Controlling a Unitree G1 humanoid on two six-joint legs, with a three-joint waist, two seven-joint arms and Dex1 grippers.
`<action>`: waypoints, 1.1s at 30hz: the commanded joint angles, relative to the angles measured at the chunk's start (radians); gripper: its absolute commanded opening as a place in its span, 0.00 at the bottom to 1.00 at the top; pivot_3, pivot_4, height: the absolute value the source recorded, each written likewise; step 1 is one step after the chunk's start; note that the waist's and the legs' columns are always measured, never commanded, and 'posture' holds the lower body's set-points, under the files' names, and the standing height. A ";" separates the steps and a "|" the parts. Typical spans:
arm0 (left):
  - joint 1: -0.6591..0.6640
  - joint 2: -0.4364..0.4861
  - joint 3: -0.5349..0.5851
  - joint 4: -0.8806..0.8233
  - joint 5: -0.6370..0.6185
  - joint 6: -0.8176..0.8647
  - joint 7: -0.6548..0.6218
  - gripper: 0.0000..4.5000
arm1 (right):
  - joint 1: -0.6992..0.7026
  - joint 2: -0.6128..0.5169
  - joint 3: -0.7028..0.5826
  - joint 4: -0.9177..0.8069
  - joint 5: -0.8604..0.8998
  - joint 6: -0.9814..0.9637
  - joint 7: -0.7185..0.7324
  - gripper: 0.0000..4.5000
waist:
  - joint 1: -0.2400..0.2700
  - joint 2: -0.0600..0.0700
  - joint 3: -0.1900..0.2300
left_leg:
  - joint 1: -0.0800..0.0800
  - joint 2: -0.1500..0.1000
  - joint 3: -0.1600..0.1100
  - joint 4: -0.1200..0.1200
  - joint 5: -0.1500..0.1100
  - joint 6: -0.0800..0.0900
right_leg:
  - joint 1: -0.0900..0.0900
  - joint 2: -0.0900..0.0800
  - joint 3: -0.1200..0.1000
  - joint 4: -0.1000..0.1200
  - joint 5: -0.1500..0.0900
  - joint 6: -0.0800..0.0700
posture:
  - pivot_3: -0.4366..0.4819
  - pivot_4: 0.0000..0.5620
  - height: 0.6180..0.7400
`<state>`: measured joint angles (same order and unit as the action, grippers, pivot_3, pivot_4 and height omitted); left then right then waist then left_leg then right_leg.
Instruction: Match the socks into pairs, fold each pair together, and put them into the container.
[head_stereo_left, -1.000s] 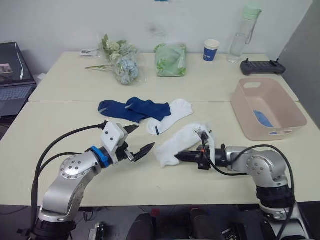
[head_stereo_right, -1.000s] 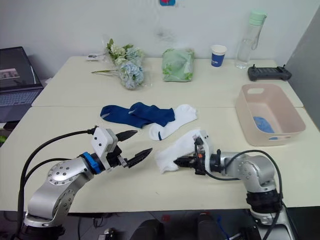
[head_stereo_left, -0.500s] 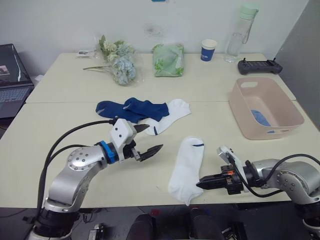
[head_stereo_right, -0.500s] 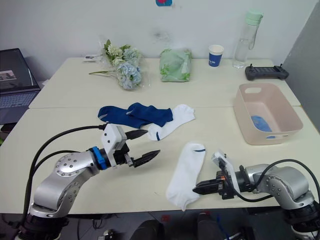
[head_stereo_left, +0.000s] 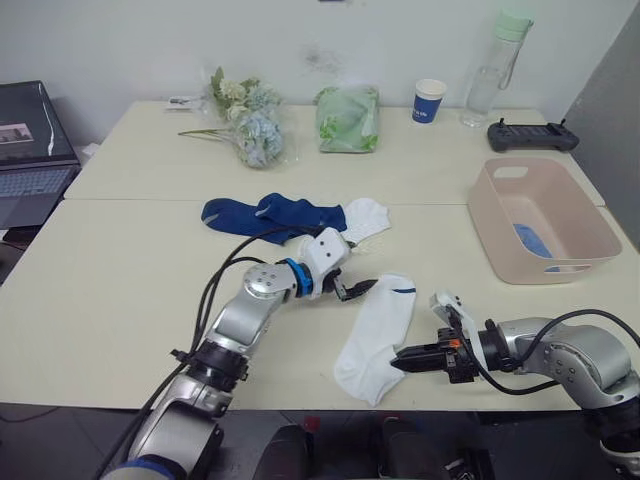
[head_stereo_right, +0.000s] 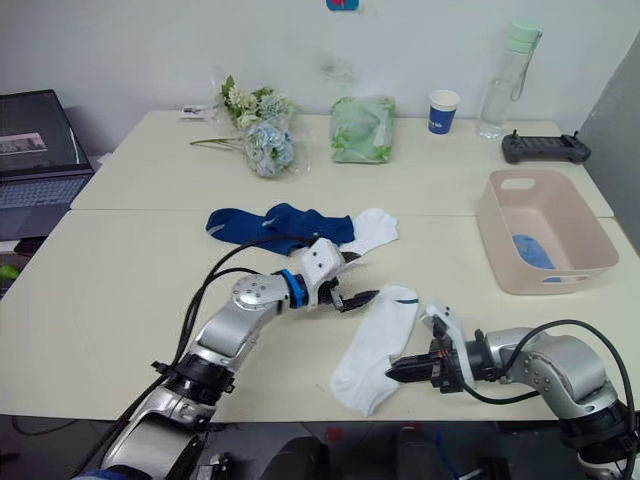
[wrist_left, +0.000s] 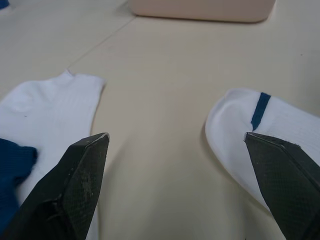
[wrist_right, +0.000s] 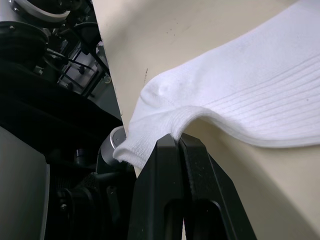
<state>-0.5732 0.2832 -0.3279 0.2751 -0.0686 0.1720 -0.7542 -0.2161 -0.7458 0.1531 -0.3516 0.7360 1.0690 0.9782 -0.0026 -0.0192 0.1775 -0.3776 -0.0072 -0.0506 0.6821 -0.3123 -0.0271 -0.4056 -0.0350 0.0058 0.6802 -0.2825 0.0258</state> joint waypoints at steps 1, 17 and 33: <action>-0.065 -0.037 -0.016 0.103 0.044 -0.073 0.003 1.00 | 0.003 -0.002 -0.028 -0.043 0.022 -0.003 -0.010 0.01 | 0.001 0.000 0.000 | 0.000 0.000 0.000 0.000 0.000 0.000 | 0.000 0.000 0.000 0.000 0.000 0.000 | 0.48 0.27 1.00; -0.128 -0.101 0.002 0.253 0.072 -0.175 -0.074 0.01 | -0.017 0.000 -0.050 -0.023 0.024 0.000 -0.019 0.00 | 0.000 0.000 0.000 | -0.001 -0.001 0.000 0.001 0.000 0.000 | 0.000 0.000 -0.001 0.000 0.000 0.000 | 0.48 0.27 1.00; 0.221 0.040 0.243 -0.296 -0.042 0.109 0.078 0.01 | -0.213 -0.042 0.050 0.238 -0.159 -0.178 0.100 0.00 | -0.006 0.000 0.000 | 0.000 0.001 0.001 0.000 0.000 0.000 | 0.000 -0.001 0.001 0.000 0.000 0.000 | 0.48 0.27 1.00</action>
<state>-0.3716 0.3177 -0.1223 0.0876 -0.0759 0.2377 -0.7048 -0.3976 -0.7849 0.1942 -0.1328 0.5995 0.9285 1.0488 -0.0082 -0.0191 0.1774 -0.3775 -0.0067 -0.0501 0.6826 -0.3119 -0.0275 -0.4058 -0.0367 0.0064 0.6803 -0.2825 0.0258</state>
